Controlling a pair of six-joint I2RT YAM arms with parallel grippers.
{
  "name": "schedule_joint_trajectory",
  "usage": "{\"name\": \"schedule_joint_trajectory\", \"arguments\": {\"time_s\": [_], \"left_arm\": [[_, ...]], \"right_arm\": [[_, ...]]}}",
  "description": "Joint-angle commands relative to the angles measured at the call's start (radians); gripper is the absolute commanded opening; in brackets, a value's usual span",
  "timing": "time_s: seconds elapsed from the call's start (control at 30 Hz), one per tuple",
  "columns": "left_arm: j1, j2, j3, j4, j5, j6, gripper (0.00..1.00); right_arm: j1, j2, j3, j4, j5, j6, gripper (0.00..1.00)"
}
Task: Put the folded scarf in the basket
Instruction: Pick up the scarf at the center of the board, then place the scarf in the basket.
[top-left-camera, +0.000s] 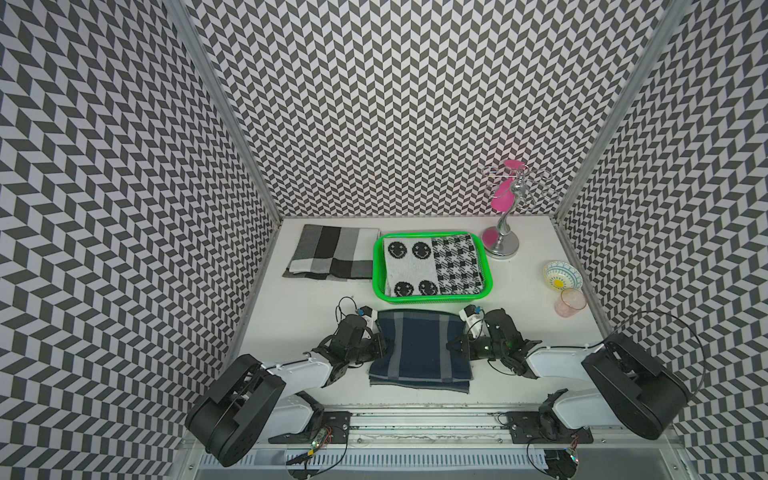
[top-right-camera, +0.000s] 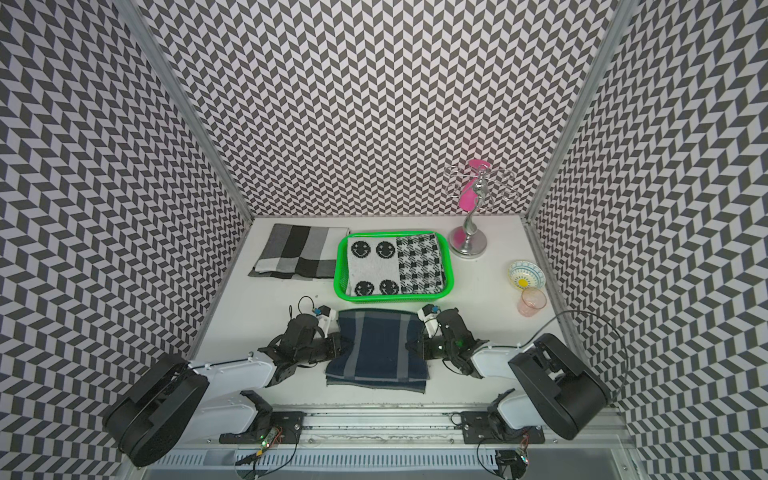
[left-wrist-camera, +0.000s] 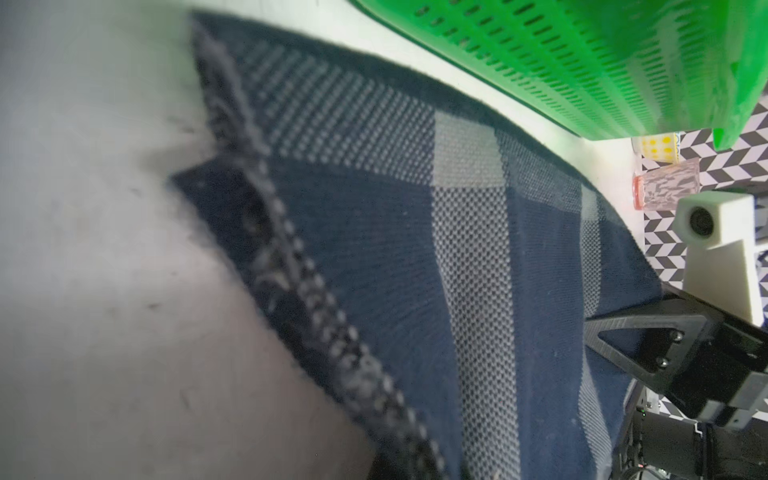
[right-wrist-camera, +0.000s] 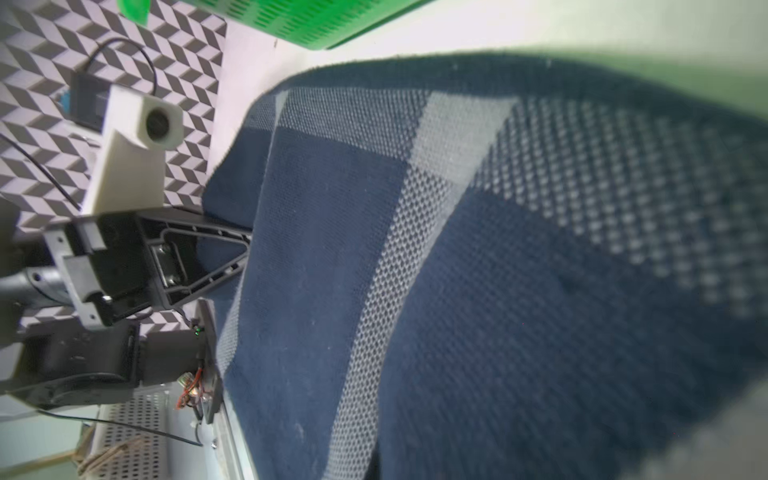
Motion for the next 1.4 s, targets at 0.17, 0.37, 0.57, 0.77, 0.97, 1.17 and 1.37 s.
{"name": "schedule_joint_trajectory", "arguments": {"time_s": [0.17,0.37,0.57,0.77,0.97,1.17,1.37], "left_arm": [[-0.021,-0.149,0.063,-0.099,0.012,0.021,0.0],[-0.05,-0.282,0.112,-0.212,0.002,0.009,0.0],[-0.077,-0.421,0.216,-0.358,-0.025,-0.001,0.0],[-0.078,-0.413,0.401,-0.457,-0.072,0.049,0.0],[-0.024,-0.18,0.643,-0.449,-0.062,0.161,0.0],[0.119,0.114,0.817,-0.371,0.039,0.205,0.0],[0.146,0.366,0.971,-0.358,0.027,0.252,0.0]], "right_arm": [[0.014,-0.189,0.001,-0.114,0.014,-0.031,0.0],[0.014,-0.372,0.055,-0.281,0.033,-0.037,0.0],[0.02,-0.528,0.176,-0.491,0.054,-0.063,0.0],[0.005,-0.55,0.343,-0.593,0.129,-0.112,0.0],[-0.161,-0.327,0.622,-0.676,0.062,-0.24,0.0],[-0.295,-0.046,0.871,-0.696,-0.003,-0.295,0.0],[-0.356,0.228,1.062,-0.75,-0.014,-0.36,0.0]]}}
